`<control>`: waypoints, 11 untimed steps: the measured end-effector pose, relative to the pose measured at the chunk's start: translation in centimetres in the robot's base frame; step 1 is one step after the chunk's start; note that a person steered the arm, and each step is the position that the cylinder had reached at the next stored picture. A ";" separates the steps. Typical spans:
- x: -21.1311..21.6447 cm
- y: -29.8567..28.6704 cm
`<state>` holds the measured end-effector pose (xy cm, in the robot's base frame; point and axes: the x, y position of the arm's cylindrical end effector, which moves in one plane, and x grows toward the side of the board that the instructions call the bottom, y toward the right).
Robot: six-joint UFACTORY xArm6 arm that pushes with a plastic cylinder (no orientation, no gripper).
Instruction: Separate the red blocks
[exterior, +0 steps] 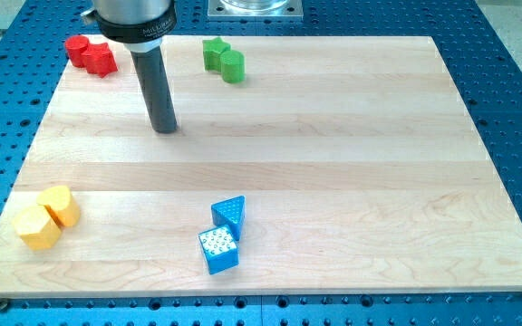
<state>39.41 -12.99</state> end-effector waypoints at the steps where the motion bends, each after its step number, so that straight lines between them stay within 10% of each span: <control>1: 0.0 0.0; 6: -6.2 -17.4; 11: -19.8 -13.2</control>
